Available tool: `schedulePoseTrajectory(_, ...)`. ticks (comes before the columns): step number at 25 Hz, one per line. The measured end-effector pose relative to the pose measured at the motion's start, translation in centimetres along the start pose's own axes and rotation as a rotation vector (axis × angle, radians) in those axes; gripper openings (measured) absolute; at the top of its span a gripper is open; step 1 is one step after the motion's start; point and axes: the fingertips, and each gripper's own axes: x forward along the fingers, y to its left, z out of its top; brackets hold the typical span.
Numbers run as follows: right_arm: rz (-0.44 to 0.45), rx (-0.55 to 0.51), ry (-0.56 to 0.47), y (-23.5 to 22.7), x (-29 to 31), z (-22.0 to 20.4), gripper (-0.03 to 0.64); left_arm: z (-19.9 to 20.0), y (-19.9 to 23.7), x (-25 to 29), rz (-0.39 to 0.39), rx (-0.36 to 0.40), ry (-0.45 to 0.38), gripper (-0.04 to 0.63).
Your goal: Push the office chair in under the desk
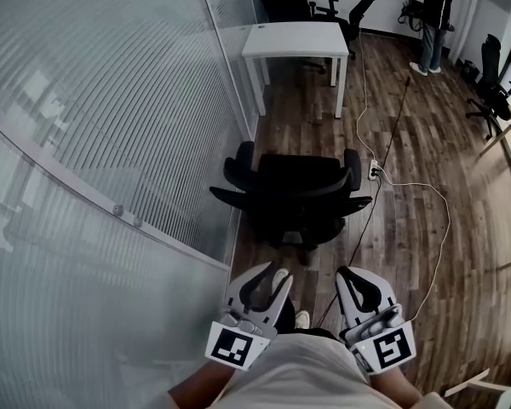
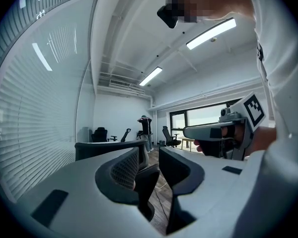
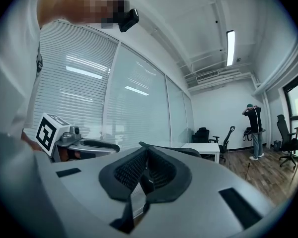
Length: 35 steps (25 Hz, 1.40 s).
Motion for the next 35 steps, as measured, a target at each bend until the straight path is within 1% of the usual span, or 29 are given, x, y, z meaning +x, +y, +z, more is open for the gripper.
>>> schedulePoseTrajectory(5, 0.006, -0.043, 0.026, -0.9, 1.7, -0.7, 0.034, -1.2, 2.4, 1.1, 0.009, 0.057, 0.029, 0.133)
schedulePoseTrajectory(8, 0.007, -0.033, 0.045, -1.8, 3.0, -1.7, 0.035, -2.5, 4.1, 2.2, -0.006, 0.133, 0.064, 0.133)
schedulePoseTrajectory(11, 0.014, -0.034, 0.074, -2.7, 4.3, -2.9, 0.035, -4.0, 5.9, 3.3, -0.004, 0.204, 0.111, 0.135)
schedulePoseTrajectory(15, 0.005, -0.064, 0.109, -4.1, 6.4, -3.8, 0.037, -5.9, 8.6, 4.8, -0.008, 0.241, 0.175, 0.157)
schedulePoseTrajectory(18, -0.016, -0.105, 0.139, -5.5, 7.7, -4.7, 0.049, -8.1, 10.5, 5.8, -0.009, 0.284, 0.248, 0.179)
schedulePoseTrajectory(21, -0.014, -0.182, 0.212, -7.2, 8.6, -6.1, 0.118, -10.2, 12.5, 6.6, 0.001, 0.353, 0.331, 0.194)
schedulePoseTrajectory(26, -0.039, -0.304, 0.366, -10.2, 10.1, -9.4, 0.159, -13.3, 16.5, 7.9, 0.009, 0.472, 0.453, 0.202)
schedulePoseTrajectory(30, -0.042, -0.42, 0.498, -12.3, 10.4, -12.5, 0.186, -15.4, 18.9, 8.7, 0.02, 0.573, 0.554, 0.216)
schedulePoseTrajectory(35, -0.027, -0.482, 0.621, -14.4, 11.3, -16.3, 0.216, -18.7, 22.2, 9.1, 0.021, 0.604, 0.655, 0.233)
